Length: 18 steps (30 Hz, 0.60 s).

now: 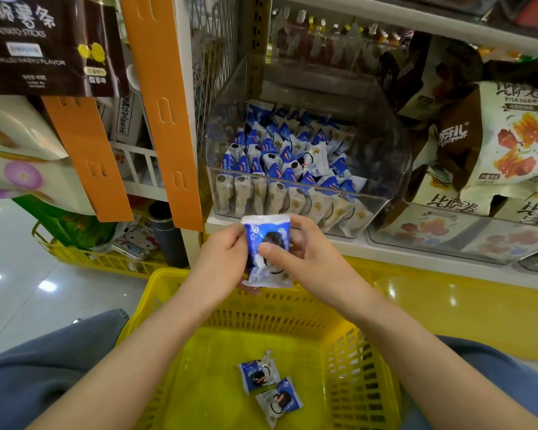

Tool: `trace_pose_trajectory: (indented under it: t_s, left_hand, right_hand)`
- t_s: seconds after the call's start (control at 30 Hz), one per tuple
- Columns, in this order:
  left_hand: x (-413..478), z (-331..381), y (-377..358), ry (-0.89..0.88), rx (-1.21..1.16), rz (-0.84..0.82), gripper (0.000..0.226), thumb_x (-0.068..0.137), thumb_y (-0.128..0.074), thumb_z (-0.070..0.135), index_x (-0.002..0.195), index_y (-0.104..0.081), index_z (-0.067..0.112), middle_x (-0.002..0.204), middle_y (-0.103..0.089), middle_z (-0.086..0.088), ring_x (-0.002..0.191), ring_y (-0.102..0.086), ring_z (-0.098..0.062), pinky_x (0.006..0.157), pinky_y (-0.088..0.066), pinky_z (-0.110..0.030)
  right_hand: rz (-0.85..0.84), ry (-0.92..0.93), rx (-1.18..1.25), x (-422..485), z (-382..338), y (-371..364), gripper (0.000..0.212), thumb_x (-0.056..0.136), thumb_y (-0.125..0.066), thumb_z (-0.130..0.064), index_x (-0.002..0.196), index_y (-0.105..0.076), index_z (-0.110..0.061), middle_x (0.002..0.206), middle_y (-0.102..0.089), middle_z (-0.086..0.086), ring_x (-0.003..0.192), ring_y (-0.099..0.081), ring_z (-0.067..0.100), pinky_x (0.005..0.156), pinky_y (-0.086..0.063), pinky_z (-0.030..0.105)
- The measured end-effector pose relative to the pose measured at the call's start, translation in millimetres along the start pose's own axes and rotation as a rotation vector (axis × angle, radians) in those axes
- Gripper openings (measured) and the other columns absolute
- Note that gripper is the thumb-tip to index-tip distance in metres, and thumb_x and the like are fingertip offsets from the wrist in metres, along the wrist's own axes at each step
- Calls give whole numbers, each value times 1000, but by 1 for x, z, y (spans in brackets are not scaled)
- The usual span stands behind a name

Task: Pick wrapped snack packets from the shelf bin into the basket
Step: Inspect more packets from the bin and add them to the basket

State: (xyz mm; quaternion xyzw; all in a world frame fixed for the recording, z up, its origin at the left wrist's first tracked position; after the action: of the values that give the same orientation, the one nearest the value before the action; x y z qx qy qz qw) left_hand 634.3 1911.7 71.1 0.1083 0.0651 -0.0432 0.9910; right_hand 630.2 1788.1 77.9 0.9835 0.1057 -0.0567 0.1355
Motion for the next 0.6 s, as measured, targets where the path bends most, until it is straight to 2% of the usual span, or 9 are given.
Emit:
trace_pose_trajectory:
  t_s: [0.1,0.17,0.2,0.27,0.3,0.37,0.43,0.5,0.6]
  left_hand:
    - [0,-1,-6,170,-334,-26,30,100,-30,35,99,-56,20,68,-69,-6,52,-65,-16,40,-53,-32]
    - [-1,1,-8,140,-269,-83,45,90,-27,56,98,-58,24,68,-70,1,56,-66,-10,44,-51,-26]
    - [-2,3,-9,90,-196,-100,46,86,-30,60,98,-59,27,72,-70,6,60,-66,-4,48,-50,-22]
    - [-5,6,-8,-16,-81,-78,24,88,-43,51,96,-57,32,78,-66,14,65,-62,6,57,-50,-16]
    - [-6,8,-6,-52,-42,-57,15,90,-48,42,97,-57,32,82,-64,14,68,-61,6,63,-51,-18]
    - [-6,13,-3,-106,24,-18,17,92,-50,35,106,-56,27,89,-63,11,75,-61,1,72,-54,-26]
    - [-4,20,2,-154,26,20,21,92,-51,31,110,-55,21,92,-64,8,78,-61,-1,73,-53,-26]
    - [-4,31,4,-226,21,36,17,92,-52,30,105,-55,20,94,-65,5,80,-62,-3,73,-53,-26]
    - [-1,53,10,-377,155,88,9,93,-45,36,99,-49,31,92,-59,15,82,-55,9,67,-45,-10]
  right_hand:
    - [60,19,-7,0,-3,8,54,80,-69,-25,126,-40,-23,99,-67,-13,87,-65,4,80,-53,20]
    - [65,40,-56,-1,-6,11,44,79,-70,-25,119,-50,-23,99,-68,-11,89,-66,5,82,-54,24]
    - [69,62,-95,-2,-8,11,38,79,-70,-25,113,-55,-25,99,-68,-10,90,-66,6,83,-54,25]
    - [83,110,-143,-4,-13,13,29,79,-71,-21,104,-59,-29,98,-68,-10,90,-65,6,83,-54,25]
    - [85,125,-149,-5,-15,13,27,79,-70,-20,101,-59,-32,98,-68,-12,90,-65,5,83,-54,24]
    - [56,148,-125,-8,-20,12,26,82,-67,-18,99,-58,-36,98,-67,-14,93,-64,4,84,-53,23]
    - [17,176,-65,-10,-24,12,25,85,-63,-13,101,-60,-32,101,-69,-11,94,-65,5,84,-53,22]
    - [7,225,3,-12,-33,16,24,86,-61,-9,102,-63,-26,98,-71,-13,92,-65,1,78,-51,15]
    - [77,298,30,-9,-55,36,26,80,-64,-21,106,-63,-20,100,-71,-12,94,-66,2,74,-48,11]
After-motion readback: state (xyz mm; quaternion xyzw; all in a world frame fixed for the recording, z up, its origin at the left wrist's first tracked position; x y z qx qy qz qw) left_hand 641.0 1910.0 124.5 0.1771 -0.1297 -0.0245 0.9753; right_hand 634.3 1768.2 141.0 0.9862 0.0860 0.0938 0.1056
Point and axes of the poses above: each hand's wrist, its own x-axis towards the middle knuckle, its own y-axis out of the back of the hand, z = x × y, the point moved 6 cm from there along x, towards the middle knuckle
